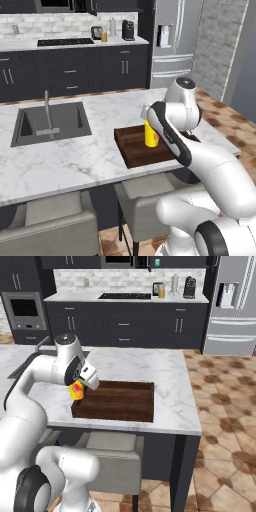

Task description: There is a tray on the dining counter. Grab the cup, mug, and pitcher and place them on the tray. The pitcher may be placed next to the tray if it cannot fit the tray.

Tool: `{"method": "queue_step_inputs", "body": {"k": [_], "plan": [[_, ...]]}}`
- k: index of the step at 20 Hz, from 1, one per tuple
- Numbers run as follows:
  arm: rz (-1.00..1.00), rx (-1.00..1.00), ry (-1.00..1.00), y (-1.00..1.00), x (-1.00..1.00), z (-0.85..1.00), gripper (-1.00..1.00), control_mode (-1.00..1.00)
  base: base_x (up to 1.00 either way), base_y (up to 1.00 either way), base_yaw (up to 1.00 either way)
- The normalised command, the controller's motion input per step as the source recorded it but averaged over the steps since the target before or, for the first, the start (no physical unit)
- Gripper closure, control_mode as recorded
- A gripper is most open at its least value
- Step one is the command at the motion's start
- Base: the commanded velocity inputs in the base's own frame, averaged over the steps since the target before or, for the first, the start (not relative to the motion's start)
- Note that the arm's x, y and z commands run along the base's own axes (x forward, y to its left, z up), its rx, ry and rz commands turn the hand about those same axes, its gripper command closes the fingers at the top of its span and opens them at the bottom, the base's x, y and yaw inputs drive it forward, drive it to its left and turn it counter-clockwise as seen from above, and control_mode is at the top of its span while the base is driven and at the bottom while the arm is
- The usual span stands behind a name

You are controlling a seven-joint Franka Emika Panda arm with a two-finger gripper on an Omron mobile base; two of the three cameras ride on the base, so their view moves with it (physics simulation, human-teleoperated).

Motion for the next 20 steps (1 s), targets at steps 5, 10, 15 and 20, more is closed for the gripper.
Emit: {"method": "queue_step_inputs", "body": {"k": [5, 10, 15, 20], "plan": [[0.00, 0.00, 0.00, 0.00, 0.10, -0.12, 1.00, -1.00, 0.00, 0.00, 0.00], [0.00, 0.00, 0.00, 0.00, 0.05, -0.12, 1.00, -1.00, 0.00, 0.00, 0.00], [0.00, 0.00, 0.00, 0.00, 0.00, -0.12, 1.00, -1.00, 0.00, 0.00, 0.00], [0.00, 0.00, 0.00, 0.00, 0.00, -0.09, 1.00, -1.00, 0.00, 0.00, 0.00]]}}
